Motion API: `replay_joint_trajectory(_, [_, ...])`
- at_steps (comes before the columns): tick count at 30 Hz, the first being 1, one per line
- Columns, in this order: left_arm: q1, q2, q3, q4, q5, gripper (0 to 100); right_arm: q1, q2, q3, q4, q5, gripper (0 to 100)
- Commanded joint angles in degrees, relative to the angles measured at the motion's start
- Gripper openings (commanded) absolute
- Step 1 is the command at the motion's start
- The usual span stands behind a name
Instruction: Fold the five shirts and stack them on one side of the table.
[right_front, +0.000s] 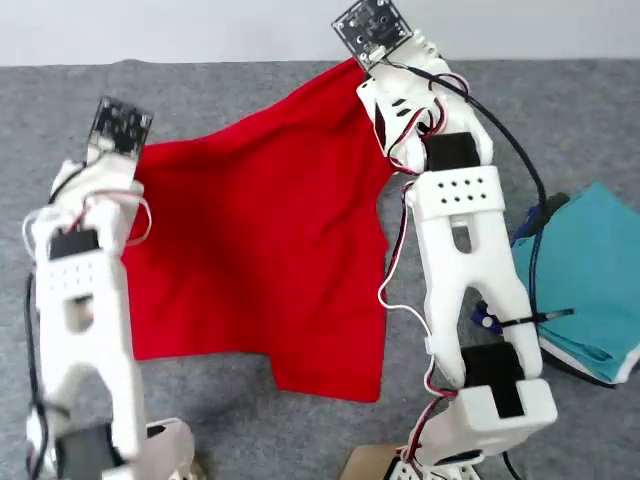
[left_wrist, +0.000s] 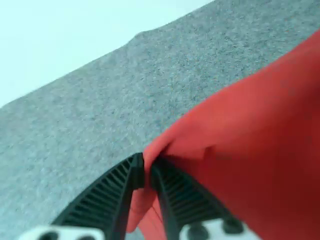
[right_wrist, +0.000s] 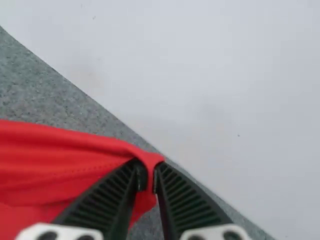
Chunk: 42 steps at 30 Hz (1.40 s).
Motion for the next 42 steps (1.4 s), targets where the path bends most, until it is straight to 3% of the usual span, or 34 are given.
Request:
replay_joint_trajectory(1, [0.0,9.2,-11.2,-1.1,0.5,1,0.9,1.6,-3.1,-2.2,0.8,1.3])
replay_joint_trajectory(8, [-0.1,18.7,-20.1,-1.1,0.4,1,1.7,10.7,-13.1,-1.9,0.8,1.3])
replay_joint_trajectory(19, [-3.7,21.8,-25.3,1.9,0.4,1,0.9,16.0,-18.5,5.8,0.6,1.3])
replay_joint_trajectory(22, [-2.5,21.8,-25.3,7.7,-0.9,1,0.0,15.8,-18.5,11.4,0.6,1.3])
replay_joint_trajectory(32, [-2.8,21.7,-25.3,26.7,-14.7,1,-5.9,10.2,-18.5,40.0,0.4,1.1])
replay_joint_trajectory(42, [-10.0,21.7,-25.5,30.2,-24.4,1,-8.1,2.9,-18.5,60.6,-2.4,1.1])
